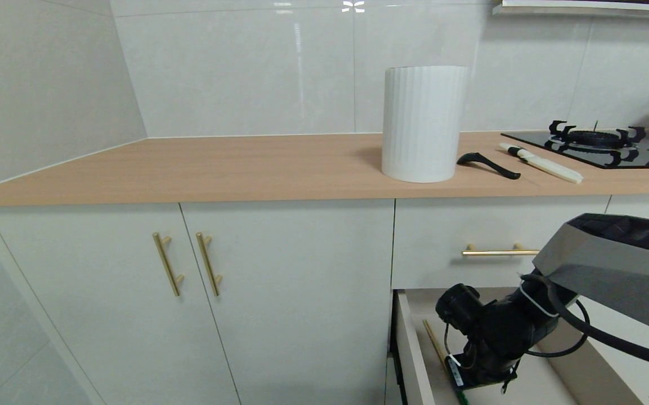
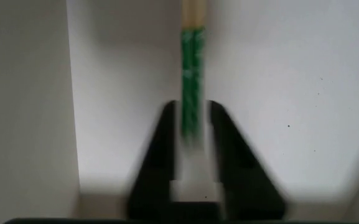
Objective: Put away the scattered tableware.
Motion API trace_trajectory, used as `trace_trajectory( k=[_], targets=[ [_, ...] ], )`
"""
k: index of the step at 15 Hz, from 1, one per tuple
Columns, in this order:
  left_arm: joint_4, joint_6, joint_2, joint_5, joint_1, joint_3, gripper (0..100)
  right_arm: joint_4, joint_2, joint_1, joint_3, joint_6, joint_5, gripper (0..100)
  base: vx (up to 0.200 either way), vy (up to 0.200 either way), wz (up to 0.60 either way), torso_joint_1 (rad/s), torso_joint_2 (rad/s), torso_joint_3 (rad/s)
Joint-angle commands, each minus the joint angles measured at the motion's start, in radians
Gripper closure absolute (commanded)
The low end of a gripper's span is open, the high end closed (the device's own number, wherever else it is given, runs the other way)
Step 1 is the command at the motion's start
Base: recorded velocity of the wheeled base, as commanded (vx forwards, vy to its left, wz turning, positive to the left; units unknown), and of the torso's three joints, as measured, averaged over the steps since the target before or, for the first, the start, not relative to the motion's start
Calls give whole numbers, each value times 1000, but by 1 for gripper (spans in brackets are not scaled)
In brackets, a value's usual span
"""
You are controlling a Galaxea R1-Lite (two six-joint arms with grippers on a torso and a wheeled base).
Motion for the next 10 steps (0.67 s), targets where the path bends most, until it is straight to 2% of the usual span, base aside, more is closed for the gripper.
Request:
trace_trajectory(
  k=[1,5,8,10],
  targets=[
    [0,0,0,-1,0,0,0,0,-5,0,1,0,0,0,0,0,0,0,0,0],
    [0,0,0,-1,0,0,0,10,-67,0,15,6,-2,0,0,0,0,0,0,0],
    [0,0,0,-1,1,0,0,59,-410,-8,79,34,20,0,0,0,0,0,0,0],
    [0,0,0,-1,1,0,0,108,-620,-65,108,17,47,0,0,0,0,0,0,0]
  ],
)
